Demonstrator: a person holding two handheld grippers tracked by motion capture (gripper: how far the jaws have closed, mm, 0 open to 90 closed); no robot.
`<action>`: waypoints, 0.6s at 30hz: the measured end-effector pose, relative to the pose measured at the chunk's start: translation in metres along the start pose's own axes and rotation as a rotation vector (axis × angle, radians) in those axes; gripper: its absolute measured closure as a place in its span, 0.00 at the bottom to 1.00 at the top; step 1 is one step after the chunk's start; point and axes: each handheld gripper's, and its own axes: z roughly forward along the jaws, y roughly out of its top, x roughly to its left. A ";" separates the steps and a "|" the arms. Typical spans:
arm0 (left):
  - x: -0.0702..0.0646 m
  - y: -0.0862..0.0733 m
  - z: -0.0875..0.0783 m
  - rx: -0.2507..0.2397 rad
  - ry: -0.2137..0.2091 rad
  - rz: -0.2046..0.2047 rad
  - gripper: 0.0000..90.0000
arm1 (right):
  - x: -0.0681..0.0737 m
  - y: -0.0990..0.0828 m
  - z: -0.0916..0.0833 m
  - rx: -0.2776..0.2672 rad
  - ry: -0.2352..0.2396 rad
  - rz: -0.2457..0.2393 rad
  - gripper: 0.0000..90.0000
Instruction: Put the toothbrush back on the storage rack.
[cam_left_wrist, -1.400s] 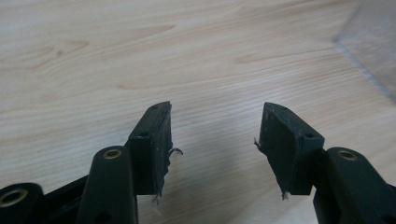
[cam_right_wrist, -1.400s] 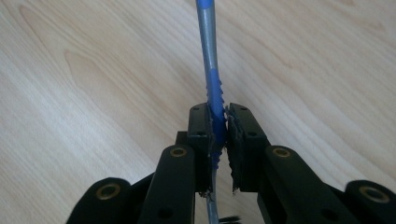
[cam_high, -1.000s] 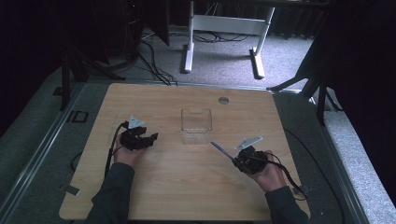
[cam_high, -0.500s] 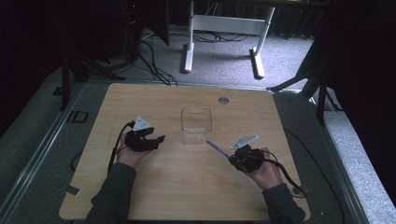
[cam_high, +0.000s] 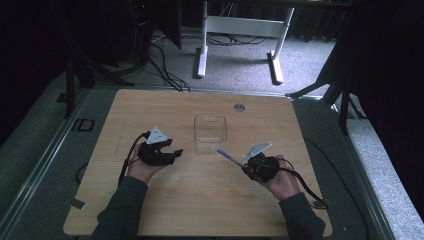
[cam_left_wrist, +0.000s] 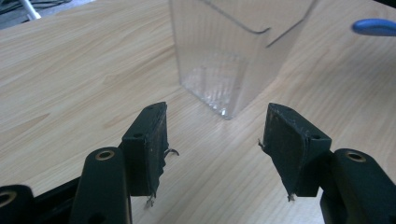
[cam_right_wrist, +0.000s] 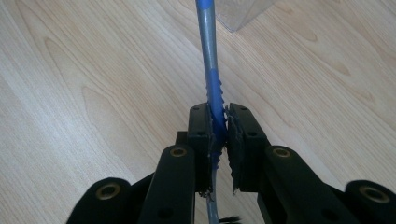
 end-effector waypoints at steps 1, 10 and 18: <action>-0.002 0.001 0.000 -0.003 -0.007 0.005 0.45 | 0.000 0.001 0.000 0.001 0.001 -0.003 0.89; -0.012 0.013 0.001 -0.010 -0.063 0.069 0.45 | -0.006 0.004 0.000 -0.016 0.014 -0.029 0.89; -0.019 0.019 0.005 -0.018 -0.130 0.140 0.48 | -0.010 0.005 -0.001 -0.023 0.027 -0.054 0.89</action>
